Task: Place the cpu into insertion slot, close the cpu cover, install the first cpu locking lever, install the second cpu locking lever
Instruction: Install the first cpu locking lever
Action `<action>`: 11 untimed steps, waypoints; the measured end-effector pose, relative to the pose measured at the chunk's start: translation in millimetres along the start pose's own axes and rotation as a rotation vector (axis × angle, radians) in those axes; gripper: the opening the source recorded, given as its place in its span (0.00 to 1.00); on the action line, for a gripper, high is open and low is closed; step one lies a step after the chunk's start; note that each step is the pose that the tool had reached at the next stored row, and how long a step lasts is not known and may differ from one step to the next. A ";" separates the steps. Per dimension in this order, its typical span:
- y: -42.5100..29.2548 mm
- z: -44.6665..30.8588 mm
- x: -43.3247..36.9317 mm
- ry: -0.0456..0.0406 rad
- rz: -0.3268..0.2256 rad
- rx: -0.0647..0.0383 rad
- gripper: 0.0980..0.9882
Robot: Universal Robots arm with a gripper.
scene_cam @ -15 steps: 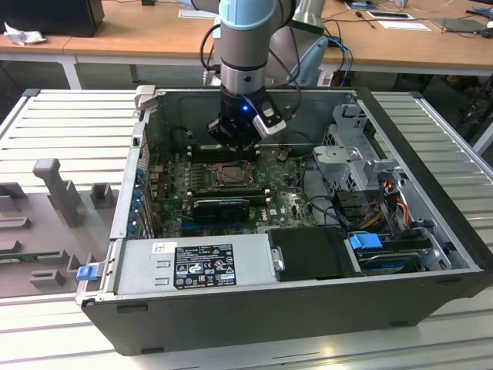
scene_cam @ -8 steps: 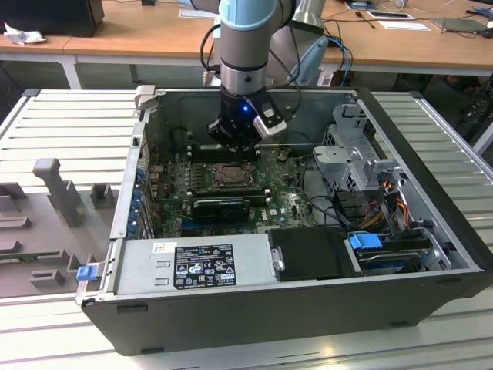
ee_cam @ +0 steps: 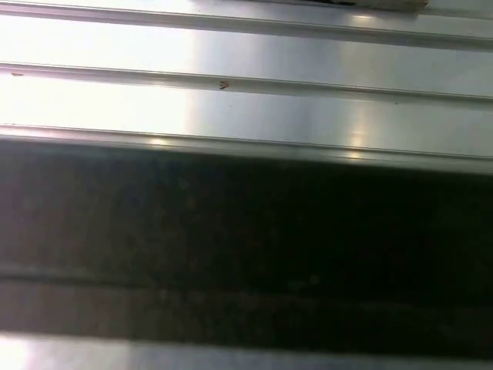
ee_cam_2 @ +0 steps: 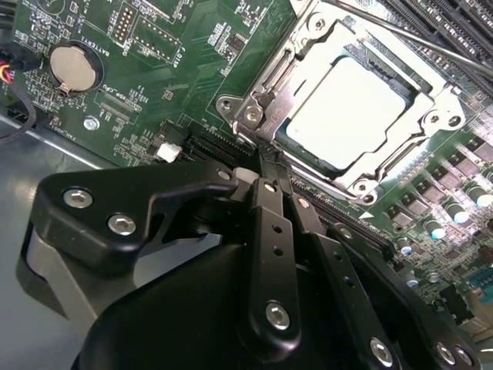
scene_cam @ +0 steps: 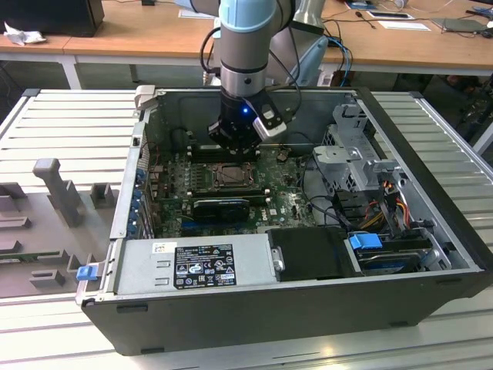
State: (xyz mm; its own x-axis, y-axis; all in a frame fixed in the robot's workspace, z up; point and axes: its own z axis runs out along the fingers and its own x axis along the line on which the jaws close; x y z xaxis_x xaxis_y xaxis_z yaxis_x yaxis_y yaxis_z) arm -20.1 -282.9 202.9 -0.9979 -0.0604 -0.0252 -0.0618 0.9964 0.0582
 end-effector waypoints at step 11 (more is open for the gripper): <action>-0.5 1.3 -0.2 -0.0006 0.000 -0.011 0.01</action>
State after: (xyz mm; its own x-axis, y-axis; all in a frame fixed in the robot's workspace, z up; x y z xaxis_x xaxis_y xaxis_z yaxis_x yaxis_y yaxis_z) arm -19.8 -283.4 201.5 -0.9979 -0.0600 -0.0257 -0.0616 0.9957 0.0690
